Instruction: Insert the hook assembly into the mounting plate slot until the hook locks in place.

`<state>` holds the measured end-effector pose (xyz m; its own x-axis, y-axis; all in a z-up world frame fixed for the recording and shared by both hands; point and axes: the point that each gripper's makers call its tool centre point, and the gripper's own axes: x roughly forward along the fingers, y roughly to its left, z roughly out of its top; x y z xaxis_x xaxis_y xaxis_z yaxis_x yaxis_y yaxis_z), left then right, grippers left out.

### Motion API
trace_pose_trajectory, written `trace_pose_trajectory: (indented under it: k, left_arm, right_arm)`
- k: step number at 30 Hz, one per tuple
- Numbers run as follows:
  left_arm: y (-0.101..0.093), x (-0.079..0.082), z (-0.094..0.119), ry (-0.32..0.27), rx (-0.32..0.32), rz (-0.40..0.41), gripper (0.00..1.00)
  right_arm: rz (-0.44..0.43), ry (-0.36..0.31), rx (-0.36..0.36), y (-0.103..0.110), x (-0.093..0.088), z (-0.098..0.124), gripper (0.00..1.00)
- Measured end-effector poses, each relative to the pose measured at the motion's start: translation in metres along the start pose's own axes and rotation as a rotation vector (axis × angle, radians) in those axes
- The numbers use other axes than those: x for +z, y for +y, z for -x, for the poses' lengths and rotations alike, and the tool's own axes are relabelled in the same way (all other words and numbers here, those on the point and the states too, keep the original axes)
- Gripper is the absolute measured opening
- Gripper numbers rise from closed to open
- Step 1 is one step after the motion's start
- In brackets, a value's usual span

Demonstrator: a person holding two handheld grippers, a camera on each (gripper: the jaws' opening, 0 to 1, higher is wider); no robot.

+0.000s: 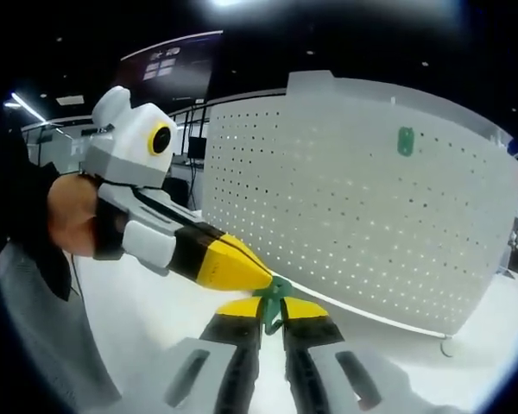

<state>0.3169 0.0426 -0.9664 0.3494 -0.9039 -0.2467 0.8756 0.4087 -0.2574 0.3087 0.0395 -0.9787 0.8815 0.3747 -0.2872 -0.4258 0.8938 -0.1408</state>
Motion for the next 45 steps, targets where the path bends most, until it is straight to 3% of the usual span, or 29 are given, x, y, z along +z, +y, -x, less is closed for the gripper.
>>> trace_pose_trajectory:
  k: [31,45]
  left_arm:
    - [-0.0022,0.0055,0.0027,-0.041,0.000,0.062,0.01]
    - [-0.0037,0.0038,0.0044,-0.036,0.000,0.055,0.01]
  right_arm:
    - [-0.134,-0.024,0.021,-0.0004,0.0013,0.0018,0.03]
    - [-0.126,-0.025,0.011,-0.0020,0.0023,0.0034,0.01]
